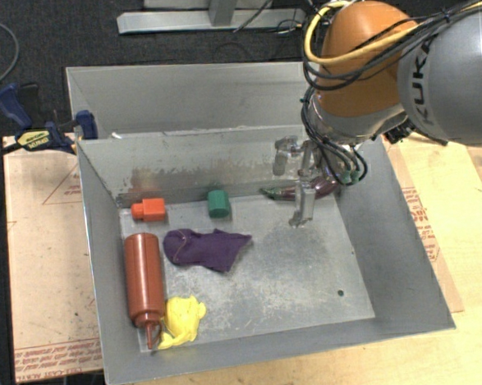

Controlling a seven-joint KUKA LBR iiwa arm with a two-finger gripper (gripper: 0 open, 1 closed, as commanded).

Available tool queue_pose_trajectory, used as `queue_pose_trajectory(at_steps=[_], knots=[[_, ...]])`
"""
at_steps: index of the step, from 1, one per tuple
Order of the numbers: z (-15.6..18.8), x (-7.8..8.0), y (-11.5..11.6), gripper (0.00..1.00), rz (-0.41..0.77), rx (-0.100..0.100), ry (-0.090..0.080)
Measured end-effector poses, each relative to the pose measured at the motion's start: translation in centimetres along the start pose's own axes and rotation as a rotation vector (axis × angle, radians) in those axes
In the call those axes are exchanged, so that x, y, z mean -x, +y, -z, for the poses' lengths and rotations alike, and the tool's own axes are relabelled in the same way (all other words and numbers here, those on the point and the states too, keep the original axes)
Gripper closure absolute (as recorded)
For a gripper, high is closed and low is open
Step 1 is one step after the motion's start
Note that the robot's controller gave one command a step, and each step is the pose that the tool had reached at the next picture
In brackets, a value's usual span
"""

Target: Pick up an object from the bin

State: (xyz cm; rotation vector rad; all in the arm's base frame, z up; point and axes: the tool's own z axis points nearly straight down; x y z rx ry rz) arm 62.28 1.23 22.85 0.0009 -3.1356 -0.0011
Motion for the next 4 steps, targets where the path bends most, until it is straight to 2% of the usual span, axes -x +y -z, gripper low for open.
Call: queue_pose_trajectory(at_steps=[1, 2, 3, 4], knots=[[0.5, 0.1, 0.0, 0.00, 0.000, 0.000, -0.008], [-3.7, -0.6, 3.5, 0.00, -0.001, -0.001, -0.014], [-8.6, 1.0, 5.5, 0.00, -0.012, 0.004, -0.012], [-11.3, -0.9, 7.2, 0.00, 0.094, -0.001, -0.010]])
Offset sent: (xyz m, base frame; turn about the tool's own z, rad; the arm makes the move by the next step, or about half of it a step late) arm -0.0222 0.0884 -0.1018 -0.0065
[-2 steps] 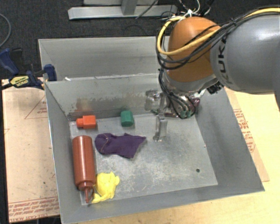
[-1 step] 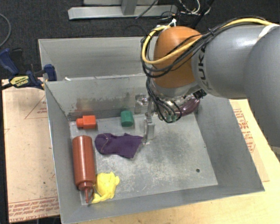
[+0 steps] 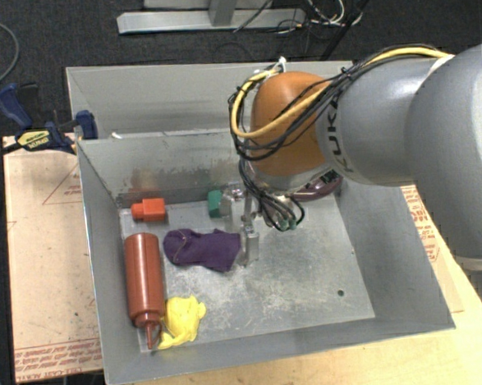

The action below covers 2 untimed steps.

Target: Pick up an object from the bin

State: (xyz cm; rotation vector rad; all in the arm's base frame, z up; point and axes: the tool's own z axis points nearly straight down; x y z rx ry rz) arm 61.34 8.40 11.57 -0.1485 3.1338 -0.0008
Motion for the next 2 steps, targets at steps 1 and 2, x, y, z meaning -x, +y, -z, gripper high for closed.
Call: queue_pose_trajectory(at_steps=[1, 2], knots=[[-1.8, -0.5, 2.0, 0.00, 0.117, 0.003, -0.003], [-4.5, 1.9, 5.6, 1.00, -0.042, 0.002, -0.005]])
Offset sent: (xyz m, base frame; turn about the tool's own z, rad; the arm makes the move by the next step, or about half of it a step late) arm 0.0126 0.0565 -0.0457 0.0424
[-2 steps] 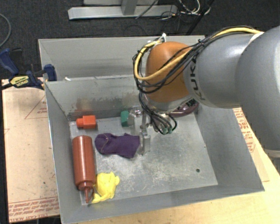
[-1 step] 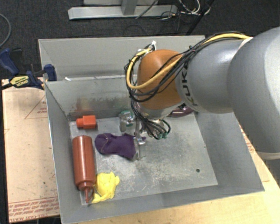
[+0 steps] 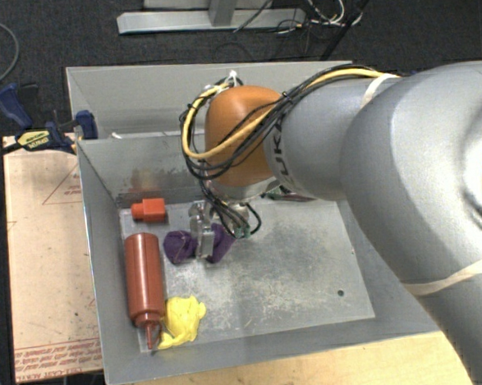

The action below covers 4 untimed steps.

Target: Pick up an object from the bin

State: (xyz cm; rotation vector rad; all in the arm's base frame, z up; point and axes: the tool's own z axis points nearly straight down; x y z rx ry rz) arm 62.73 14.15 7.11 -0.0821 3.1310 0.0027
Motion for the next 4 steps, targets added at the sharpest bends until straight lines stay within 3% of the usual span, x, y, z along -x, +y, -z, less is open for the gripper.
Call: queue_pose_trajectory(at_steps=[1, 2, 4], knots=[[0.0, 0.0, 0.0, 1.00, 0.000, 0.000, 0.000], [9.8, 0.0, -1.1, 1.00, -0.024, 0.001, -0.003], [10.7, -0.3, -1.1, 1.00, -0.022, 0.000, 0.007]])
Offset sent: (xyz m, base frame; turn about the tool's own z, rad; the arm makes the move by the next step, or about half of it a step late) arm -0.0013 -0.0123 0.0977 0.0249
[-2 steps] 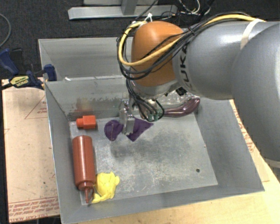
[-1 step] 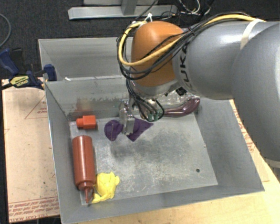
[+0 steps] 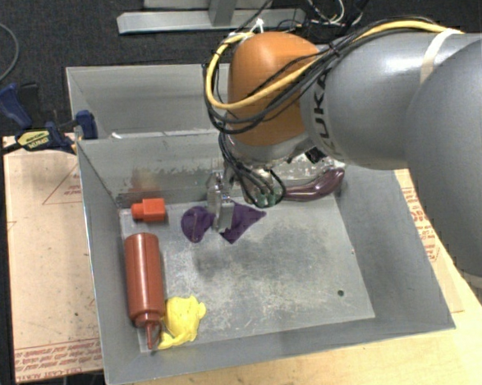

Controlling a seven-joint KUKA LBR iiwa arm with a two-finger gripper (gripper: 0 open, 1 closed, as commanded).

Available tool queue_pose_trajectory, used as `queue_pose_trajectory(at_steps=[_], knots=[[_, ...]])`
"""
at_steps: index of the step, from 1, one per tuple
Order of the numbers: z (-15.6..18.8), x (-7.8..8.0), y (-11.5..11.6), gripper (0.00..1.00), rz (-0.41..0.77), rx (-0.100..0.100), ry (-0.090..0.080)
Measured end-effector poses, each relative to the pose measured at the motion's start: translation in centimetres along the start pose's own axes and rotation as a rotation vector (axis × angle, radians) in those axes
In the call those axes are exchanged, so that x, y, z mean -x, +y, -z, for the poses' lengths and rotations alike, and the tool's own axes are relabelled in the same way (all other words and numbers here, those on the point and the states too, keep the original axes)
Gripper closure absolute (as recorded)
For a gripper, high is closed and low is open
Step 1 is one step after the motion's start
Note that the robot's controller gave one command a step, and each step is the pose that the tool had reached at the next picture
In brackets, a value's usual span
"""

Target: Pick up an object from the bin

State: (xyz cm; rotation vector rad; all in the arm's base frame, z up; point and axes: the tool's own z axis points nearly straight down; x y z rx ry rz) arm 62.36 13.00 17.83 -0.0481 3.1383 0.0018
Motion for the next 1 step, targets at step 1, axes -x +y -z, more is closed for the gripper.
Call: queue_pose_trajectory(at_steps=[1], knots=[[6.48, 0.00, -1.44, 1.00, 0.028, 0.002, -0.009]])
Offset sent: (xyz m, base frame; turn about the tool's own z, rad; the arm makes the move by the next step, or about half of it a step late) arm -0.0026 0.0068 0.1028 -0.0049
